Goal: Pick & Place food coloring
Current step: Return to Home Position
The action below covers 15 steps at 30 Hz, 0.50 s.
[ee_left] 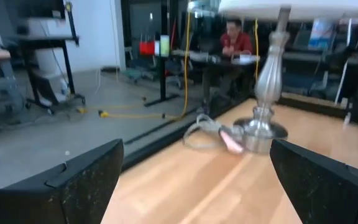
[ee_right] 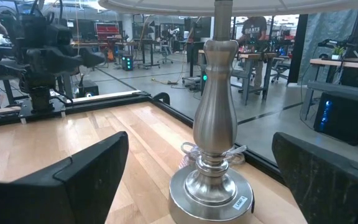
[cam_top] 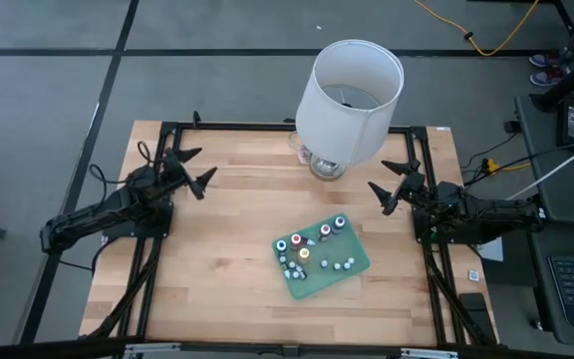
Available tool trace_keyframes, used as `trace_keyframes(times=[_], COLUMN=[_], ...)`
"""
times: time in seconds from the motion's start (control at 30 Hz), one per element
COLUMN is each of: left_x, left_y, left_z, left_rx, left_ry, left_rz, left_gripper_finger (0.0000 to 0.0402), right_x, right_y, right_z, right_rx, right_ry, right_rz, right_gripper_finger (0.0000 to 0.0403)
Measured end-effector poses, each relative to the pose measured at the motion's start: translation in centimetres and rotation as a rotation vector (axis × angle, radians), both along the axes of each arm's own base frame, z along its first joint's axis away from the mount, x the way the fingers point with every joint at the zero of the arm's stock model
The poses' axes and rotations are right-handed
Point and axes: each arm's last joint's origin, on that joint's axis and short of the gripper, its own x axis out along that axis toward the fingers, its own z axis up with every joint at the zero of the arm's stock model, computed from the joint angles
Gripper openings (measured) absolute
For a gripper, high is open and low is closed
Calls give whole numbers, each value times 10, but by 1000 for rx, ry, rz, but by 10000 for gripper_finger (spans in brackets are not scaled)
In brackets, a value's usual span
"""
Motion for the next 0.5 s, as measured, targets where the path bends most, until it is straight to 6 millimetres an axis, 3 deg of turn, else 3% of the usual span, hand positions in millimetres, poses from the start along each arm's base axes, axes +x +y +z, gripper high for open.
trace_keyframes(times=[0.5], left_x=[2], left_y=[1], left_z=[-2], left_rx=[51], left_ry=[-54], left_rz=[0], left_gripper_finger=[400], right_x=[0], right_y=[0], right_z=[0], right_rx=[0], right_ry=[-1], right_rz=[0], right_gripper_finger=[397])
